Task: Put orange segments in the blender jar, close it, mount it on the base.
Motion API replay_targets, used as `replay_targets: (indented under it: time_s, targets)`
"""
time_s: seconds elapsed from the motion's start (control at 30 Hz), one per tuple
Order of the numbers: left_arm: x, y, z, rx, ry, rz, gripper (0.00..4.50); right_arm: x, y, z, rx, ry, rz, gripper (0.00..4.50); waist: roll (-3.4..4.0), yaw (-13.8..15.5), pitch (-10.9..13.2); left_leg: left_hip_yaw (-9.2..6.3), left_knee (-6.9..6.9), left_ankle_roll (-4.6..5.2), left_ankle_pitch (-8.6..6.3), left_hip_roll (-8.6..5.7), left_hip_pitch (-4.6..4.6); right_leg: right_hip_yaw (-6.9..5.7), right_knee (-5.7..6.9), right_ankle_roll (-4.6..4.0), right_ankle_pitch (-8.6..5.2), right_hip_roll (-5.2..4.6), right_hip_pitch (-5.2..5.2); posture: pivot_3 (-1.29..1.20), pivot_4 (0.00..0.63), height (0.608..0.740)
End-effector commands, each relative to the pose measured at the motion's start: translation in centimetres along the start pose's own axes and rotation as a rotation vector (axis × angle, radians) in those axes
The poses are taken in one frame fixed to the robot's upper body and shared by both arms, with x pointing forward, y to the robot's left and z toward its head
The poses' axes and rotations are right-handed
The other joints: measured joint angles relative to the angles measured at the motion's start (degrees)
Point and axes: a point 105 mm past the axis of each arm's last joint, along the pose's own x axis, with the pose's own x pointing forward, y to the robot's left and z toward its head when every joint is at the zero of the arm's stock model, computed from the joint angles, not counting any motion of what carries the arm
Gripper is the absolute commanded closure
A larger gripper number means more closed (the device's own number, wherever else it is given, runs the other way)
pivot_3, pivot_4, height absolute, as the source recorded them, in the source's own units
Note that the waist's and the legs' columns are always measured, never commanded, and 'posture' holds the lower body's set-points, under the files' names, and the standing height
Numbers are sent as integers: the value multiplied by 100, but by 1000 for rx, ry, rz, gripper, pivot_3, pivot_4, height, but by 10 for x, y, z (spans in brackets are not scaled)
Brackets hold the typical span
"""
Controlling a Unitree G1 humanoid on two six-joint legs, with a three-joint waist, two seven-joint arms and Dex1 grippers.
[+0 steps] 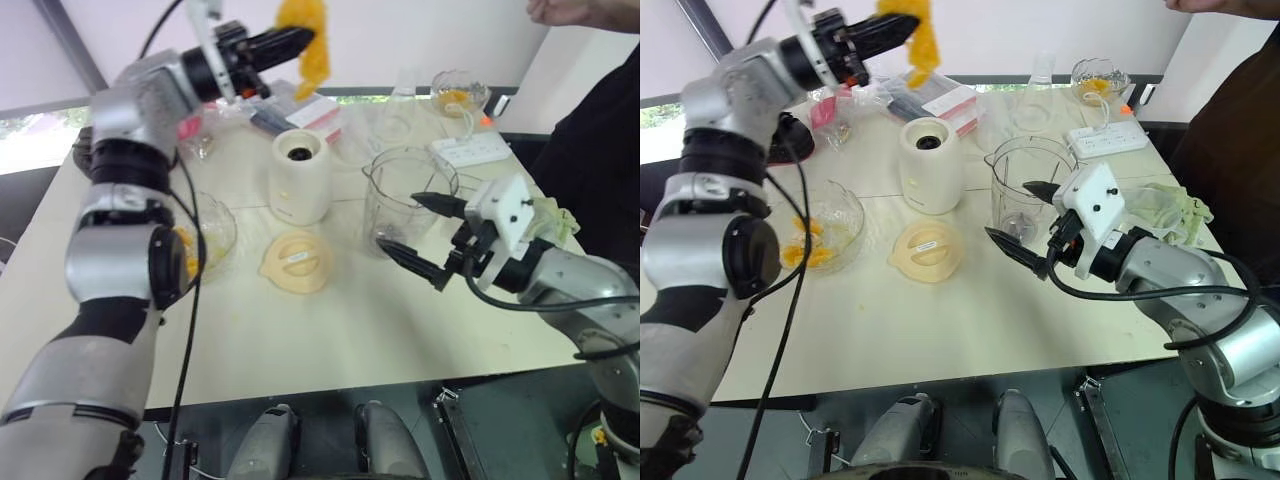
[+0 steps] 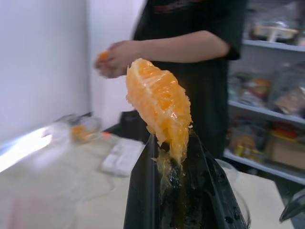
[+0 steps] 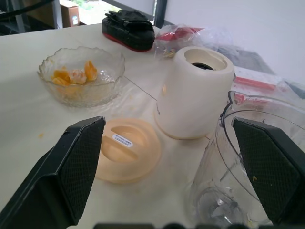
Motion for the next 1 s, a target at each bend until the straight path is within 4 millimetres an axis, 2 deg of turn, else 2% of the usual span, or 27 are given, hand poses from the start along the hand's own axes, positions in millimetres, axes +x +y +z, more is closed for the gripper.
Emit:
replay_targets:
  time_s: [0.03,0.1,0.23,0.37,0.47,0.6,0.77,0.87,1.0]
  targets:
    - [25,-18,11,83,5,-112,4448,-9,3,12,-37,-46,-65,0,-1,-25,1,1,-1,1,0,0,0,1,0,0,0,1,-1,0,150,740]
    - [43,-30,4,90,23,-161,4448,-14,6,10,-31,-44,-103,0,-1,-26,1,2,-2,2,-1,2,0,2,1,0,0,3,-2,0,150,740]
    - [68,-48,-9,67,49,-236,4448,-22,14,9,-23,-38,-160,0,-2,-20,1,4,-2,22,-12,2,0,5,1,1,0,3,-2,0,150,740]
    - [82,-60,-39,71,142,-274,4448,-32,17,8,-18,-28,-227,0,-2,-20,1,4,-1,33,-18,2,1,5,2,1,0,5,-2,0,150,740]
    - [87,-62,-63,78,211,-266,4448,-37,16,6,-5,-24,-263,0,-3,-4,2,5,0,34,-18,2,1,6,1,1,0,5,0,0,150,740]
    - [87,-55,-94,67,276,-187,4448,-43,18,4,18,-15,-295,0,-2,-12,1,8,0,35,-18,2,6,10,2,3,1,5,3,0,150,740]
    - [81,-52,-108,37,295,-164,4448,-43,22,6,40,-9,-301,0,-5,-13,3,12,1,35,-17,5,7,13,4,3,1,9,2,0,150,740]
    - [76,-47,-122,21,323,-126,3578,-44,24,5,48,8,-300,0,-5,9,3,12,2,35,-18,4,7,14,2,3,1,8,6,0,150,740]
    - [76,-49,-127,11,323,-127,1539,-50,21,5,54,31,-319,0,-7,14,4,10,6,36,-18,4,7,13,0,8,4,9,12,0,150,740]
